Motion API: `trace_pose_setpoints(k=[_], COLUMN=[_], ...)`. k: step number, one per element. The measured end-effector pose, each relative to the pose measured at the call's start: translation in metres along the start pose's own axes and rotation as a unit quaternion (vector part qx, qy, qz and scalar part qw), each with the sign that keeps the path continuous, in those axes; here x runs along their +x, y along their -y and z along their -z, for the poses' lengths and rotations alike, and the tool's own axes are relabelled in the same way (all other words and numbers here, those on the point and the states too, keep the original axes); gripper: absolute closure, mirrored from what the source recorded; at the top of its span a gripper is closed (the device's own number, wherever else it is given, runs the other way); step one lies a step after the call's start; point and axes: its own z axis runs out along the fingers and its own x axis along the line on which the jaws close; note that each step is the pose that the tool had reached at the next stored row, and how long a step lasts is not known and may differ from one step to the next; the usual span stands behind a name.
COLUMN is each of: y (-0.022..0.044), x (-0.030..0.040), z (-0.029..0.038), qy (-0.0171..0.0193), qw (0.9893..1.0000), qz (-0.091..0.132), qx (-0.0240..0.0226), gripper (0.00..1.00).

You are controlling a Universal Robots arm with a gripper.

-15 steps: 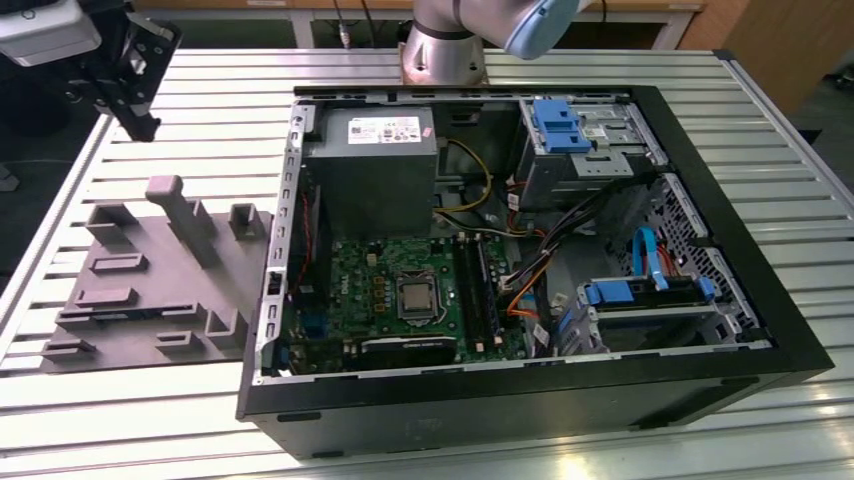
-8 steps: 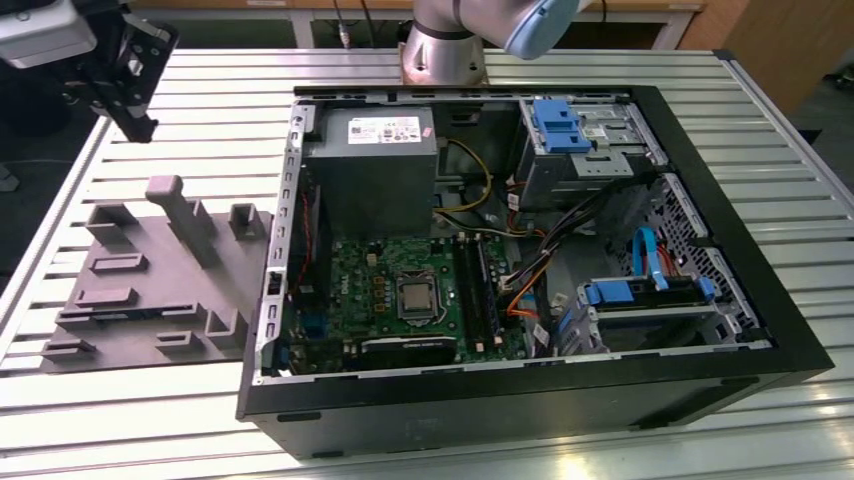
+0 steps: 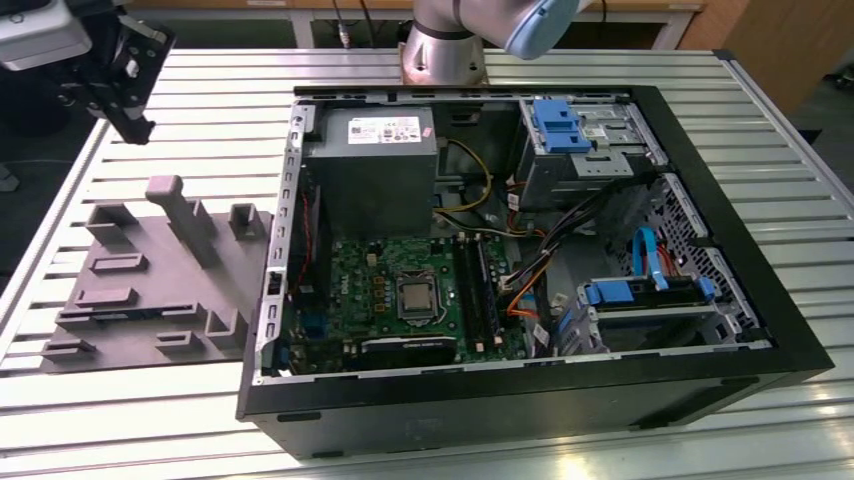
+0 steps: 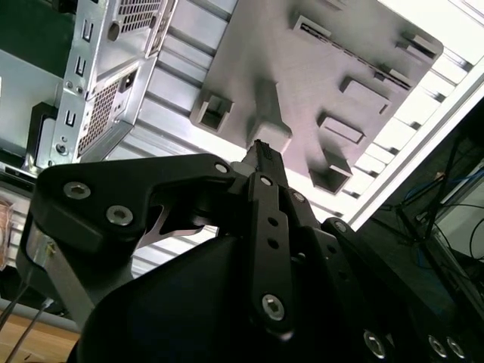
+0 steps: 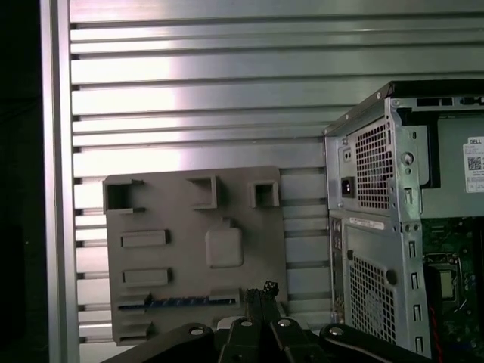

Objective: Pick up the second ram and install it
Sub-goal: 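Reach for the second ram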

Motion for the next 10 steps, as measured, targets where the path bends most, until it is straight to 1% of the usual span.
trace_pose_setpoints(k=[10], y=[0.0025], x=[0.0025], z=[0.0], qy=[0.0], qw=[1.0], qz=[0.0], qx=[0.0], gripper=[0.89])
